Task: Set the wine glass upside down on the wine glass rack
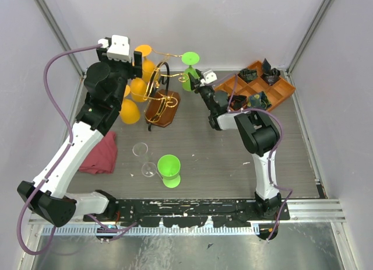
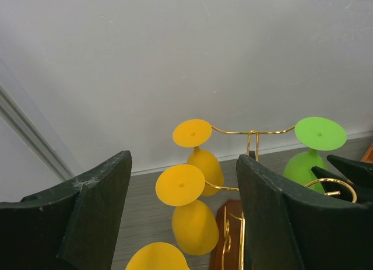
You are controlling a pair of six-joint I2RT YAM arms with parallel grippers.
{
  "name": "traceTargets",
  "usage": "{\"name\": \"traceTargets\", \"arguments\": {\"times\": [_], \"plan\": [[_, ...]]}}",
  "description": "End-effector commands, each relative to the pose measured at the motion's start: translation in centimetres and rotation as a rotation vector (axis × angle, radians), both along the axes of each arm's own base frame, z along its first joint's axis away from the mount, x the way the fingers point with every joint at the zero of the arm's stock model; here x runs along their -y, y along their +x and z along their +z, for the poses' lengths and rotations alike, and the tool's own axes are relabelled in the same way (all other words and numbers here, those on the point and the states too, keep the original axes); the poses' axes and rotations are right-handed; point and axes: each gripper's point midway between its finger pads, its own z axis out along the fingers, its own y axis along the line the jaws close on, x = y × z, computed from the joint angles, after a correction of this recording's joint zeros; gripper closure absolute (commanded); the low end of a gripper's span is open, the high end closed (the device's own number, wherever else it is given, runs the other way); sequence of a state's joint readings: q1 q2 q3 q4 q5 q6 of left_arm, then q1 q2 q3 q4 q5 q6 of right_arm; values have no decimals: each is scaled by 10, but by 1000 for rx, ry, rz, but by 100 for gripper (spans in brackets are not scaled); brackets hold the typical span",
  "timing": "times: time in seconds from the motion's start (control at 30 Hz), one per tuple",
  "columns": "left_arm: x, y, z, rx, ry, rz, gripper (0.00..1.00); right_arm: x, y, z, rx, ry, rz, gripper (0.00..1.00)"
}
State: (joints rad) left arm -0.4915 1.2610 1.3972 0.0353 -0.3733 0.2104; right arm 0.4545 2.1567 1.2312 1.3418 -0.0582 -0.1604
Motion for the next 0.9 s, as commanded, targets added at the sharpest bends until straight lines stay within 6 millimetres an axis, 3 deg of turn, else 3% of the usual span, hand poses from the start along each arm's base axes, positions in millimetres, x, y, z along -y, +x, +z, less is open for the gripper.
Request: {"name": "traceTargets", "arguments": {"times": [0.0, 0.07, 0.13, 0.27, 0.4, 0.57, 0.67, 0.77, 0.87], "plan": [[-8, -7, 2, 1, -17, 14, 21, 14, -20, 49, 109, 52, -37, 49], [-9, -9, 1, -1, -17, 18, 20, 17, -24, 48, 103, 54, -44, 38], [-11, -11, 1, -4, -18, 22, 20, 21, -28, 46, 96, 54, -50, 34], [-9, -19, 1, -21, -21, -12, 19, 30, -42, 44, 77, 47, -64, 34], [5, -29, -10, -92, 0, -108, 19, 47, -59, 57, 60, 41, -106, 32], [49, -60, -41, -252, 58, -410, 13, 69, -62, 63, -77, -24, -208, 29], [77, -87, -57, -289, 30, -606, 13, 86, -58, 79, -224, -15, -301, 24], [93, -109, -77, -358, 34, -692, 13, 101, -62, 100, -297, -27, -366, 19], [107, -128, -107, -447, 145, -734, 13, 120, -74, 124, -328, -31, -432, 13]]}}
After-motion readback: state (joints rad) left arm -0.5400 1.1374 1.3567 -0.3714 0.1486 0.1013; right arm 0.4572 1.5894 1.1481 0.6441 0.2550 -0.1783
